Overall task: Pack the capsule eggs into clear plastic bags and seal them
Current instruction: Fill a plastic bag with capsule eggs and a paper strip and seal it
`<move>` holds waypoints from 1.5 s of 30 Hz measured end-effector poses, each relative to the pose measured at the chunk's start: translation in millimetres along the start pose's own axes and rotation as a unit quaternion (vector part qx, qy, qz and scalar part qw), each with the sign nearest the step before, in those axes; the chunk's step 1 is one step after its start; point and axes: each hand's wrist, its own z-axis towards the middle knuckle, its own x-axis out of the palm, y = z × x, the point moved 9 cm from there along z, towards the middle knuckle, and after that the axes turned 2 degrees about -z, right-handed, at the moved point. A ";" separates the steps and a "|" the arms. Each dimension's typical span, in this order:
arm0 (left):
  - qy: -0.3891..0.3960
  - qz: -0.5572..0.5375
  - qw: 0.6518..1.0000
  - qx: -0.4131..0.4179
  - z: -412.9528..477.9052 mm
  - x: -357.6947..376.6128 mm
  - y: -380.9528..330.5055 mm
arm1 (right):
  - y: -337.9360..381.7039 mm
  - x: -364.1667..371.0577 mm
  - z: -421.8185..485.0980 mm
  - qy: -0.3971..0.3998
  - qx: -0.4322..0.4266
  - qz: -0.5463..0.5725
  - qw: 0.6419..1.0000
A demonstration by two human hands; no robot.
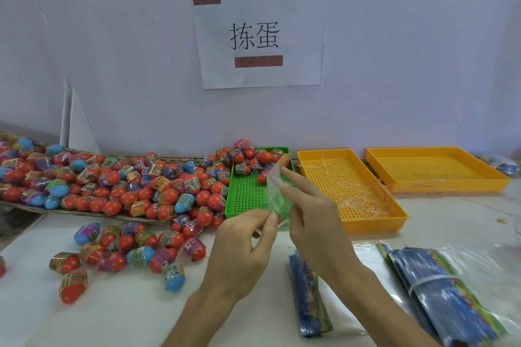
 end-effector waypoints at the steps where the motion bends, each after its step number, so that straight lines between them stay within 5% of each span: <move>1: 0.003 0.005 1.000 0.003 0.1 0.6 -0.9 | -1.1 4.4 0.1 0.022 0.008 0.004 1.000; 17: 0.051 0.106 0.991 0.062 -2.2 6.8 -13.9 | -15.9 23.2 -2.6 0.087 0.089 0.075 0.989; 21: 0.081 0.028 0.996 0.014 -2.5 11.3 -7.0 | -15.2 20.4 -0.4 0.063 0.079 0.106 0.989; 25: 0.079 0.066 0.994 0.047 -4.3 12.2 -15.4 | -25.3 15.6 -0.7 0.030 0.118 0.097 0.988; 36: 0.057 0.123 0.987 0.086 -3.9 8.9 -27.2 | -24.6 42.1 -14.6 0.146 0.200 0.113 0.962; 45: 0.046 0.134 0.984 0.109 -4.1 8.3 -34.7 | -24.9 21.7 -5.5 0.006 0.152 0.163 0.975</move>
